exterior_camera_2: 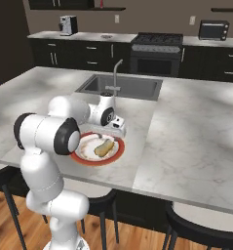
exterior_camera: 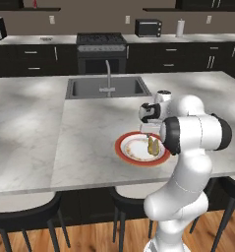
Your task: Move the hot dog bun to the plate on the dining table and place the condiment next to that plate. Then navigate to the fridge and take the sausage and place it on the plate as well.
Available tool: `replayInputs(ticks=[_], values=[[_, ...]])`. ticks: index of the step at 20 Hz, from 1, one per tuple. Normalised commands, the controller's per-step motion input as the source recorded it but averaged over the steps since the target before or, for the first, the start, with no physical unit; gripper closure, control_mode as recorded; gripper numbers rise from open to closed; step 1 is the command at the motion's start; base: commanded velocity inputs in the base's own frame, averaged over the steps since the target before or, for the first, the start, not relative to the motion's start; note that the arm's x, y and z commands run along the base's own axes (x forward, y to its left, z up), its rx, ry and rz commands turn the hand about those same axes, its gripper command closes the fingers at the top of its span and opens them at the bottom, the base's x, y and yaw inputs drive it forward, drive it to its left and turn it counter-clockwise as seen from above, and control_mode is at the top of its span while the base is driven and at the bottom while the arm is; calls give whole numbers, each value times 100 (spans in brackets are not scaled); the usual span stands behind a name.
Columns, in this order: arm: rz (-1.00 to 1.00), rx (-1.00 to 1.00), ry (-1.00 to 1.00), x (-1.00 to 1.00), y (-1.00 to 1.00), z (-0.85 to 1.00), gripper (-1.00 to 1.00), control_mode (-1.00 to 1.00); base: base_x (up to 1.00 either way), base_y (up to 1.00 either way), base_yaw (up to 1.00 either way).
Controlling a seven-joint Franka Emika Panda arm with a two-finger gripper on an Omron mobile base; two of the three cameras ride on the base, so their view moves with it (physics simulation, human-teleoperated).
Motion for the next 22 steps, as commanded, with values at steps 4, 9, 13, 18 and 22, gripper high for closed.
replayInputs(ticks=[4, 9, 13, 18, 22], values=[[0, -10, 4, 0, 0, 54, -100, -100, 0, 0, 0], [0, -2, 1, -58, 0, 93, -100, -100, 0, 0, 0], [0, 3, 4, -100, 0, 91, -100, -100, 0, 0, 0], [0, 6, 2, -100, 1, 48, -100, -100, 0, 0, 0], [0, 0, 0, -100, 19, 6, -100, -100, 0, 0, 0]])
